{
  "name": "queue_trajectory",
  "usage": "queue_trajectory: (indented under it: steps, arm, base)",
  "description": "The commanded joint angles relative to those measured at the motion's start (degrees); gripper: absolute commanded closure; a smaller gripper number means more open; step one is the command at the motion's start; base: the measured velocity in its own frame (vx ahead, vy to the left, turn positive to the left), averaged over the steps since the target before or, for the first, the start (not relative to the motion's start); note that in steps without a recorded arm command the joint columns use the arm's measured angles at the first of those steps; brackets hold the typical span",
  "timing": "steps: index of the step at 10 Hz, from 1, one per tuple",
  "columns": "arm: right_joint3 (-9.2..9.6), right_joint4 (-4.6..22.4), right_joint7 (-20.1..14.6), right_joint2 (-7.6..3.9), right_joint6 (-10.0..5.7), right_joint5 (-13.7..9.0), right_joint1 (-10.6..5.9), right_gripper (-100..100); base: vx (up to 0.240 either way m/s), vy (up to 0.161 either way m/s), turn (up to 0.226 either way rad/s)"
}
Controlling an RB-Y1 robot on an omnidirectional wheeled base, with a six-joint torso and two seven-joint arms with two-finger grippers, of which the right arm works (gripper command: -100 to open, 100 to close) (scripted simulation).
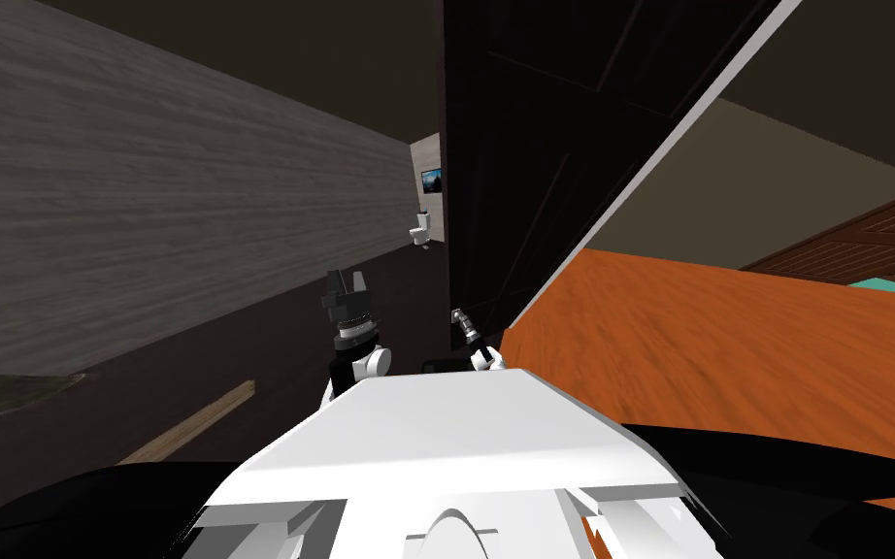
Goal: Push the door open
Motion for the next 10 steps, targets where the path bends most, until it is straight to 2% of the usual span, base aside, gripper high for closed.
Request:
queue_trajectory:
  steps: [1, 2, 3, 7, 9, 10]
  arm:
    - [-2.18, 0.26, 0.29, -0.46, -0.17, -0.63, -0.41, 100]
    - [-2.82, 0.4, 0.46, -0.38, -0.17, -0.79, -0.5, 100]
    - [-1.92, -0.69, 0.26, -0.57, 0.39, -0.62, 0.24, -100]
    - [-1.66, -1.25, 0.08, -0.24, 0.64, -0.75, 0.55, -100]
    - [-1.47, -1.65, -0.05, 0.44, 0.82, -0.84, 0.78, -100]
    - [-1.52, -1.31, -0.06, 0.2, 0.58, -0.82, 0.64, -100]
  base:
    - [0.124, 0.122, -0.096]
    - [0.127, 0.118, -0.086]
    - [-0.082, 0.046, -0.063]
    - [-0.21, -0.026, -0.028]
    - [-0.231, 0.006, -0.042]
    - [-0.109, -0.013, -0.006]
